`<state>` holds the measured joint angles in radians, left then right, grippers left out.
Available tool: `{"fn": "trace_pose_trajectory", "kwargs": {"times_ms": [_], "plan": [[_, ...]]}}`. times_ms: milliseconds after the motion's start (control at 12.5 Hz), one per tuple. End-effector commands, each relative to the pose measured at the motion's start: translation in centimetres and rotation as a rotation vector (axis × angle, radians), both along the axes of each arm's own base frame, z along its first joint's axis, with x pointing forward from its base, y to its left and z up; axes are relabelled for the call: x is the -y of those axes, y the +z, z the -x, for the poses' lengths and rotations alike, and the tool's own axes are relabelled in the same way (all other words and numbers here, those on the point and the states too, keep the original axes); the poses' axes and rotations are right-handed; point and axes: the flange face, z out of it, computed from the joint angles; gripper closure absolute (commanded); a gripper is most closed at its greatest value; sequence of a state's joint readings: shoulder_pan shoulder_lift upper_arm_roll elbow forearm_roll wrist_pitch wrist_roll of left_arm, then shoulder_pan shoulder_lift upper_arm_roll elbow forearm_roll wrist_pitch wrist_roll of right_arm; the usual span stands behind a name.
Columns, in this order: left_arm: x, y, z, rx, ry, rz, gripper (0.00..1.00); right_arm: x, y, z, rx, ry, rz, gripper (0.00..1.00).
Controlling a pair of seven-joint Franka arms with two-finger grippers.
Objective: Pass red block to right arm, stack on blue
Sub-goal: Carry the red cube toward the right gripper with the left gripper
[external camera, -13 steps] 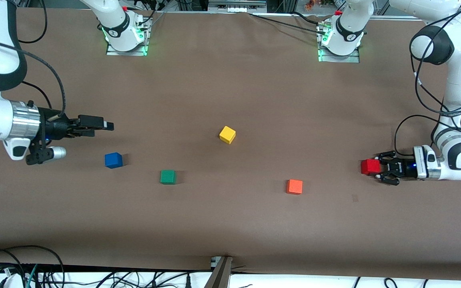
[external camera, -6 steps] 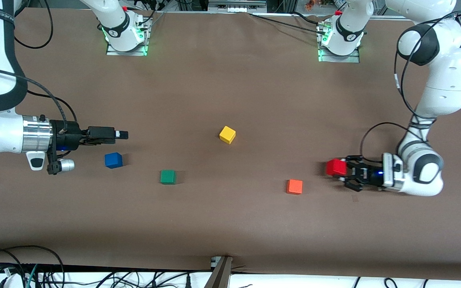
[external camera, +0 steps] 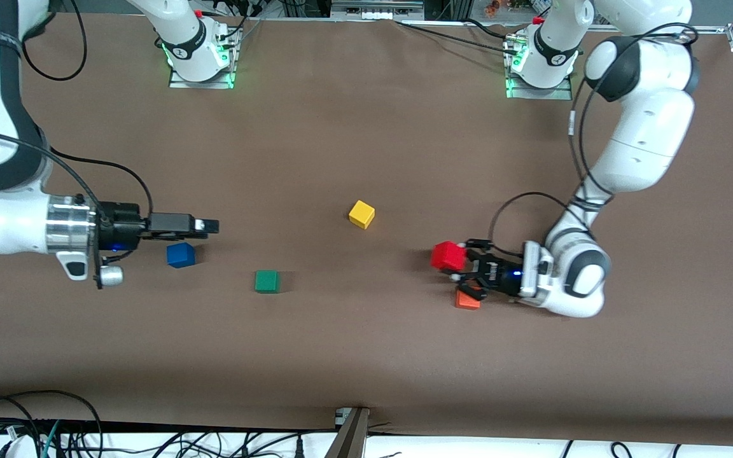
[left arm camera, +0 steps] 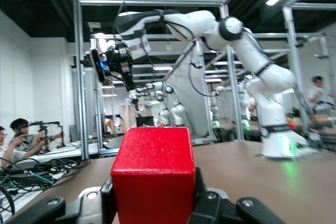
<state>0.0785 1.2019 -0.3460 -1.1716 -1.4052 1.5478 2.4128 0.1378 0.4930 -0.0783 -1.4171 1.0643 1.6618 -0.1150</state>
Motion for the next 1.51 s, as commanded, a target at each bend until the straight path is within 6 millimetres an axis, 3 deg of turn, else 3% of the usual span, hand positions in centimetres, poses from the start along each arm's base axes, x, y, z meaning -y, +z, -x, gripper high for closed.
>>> {"fn": "trace_pose_trajectory", "kwargs": {"times_ms": [0, 159, 478, 718, 1116, 1435], "plan": [[5.4, 2.1, -0.1, -0.053, 0.065, 0.026, 1.00, -2.4, -1.2, 0.4, -0.019, -0.016, -0.044, 0.00], [9.3, 3.3, 0.1, -0.106, 0.102, -0.009, 1.00, -3.6, -1.8, 0.6, -0.014, -0.029, -0.031, 0.00], [17.2, 8.5, 1.3, -0.239, 0.178, 0.001, 1.00, -6.5, -3.8, 1.4, -0.022, -0.050, -0.020, 0.00], [21.0, 12.4, 2.4, -0.318, 0.201, -0.077, 1.00, -8.2, -4.6, 1.7, -0.013, -0.065, -0.001, 0.00], [24.8, 13.3, 4.5, -0.361, 0.186, -0.070, 1.00, -9.0, -4.3, 1.9, -0.005, -0.068, 0.001, 0.00], [26.2, 14.2, 5.3, -0.375, 0.213, -0.080, 1.00, -10.5, -4.3, 2.2, 0.002, -0.084, -0.010, 0.00]]}}
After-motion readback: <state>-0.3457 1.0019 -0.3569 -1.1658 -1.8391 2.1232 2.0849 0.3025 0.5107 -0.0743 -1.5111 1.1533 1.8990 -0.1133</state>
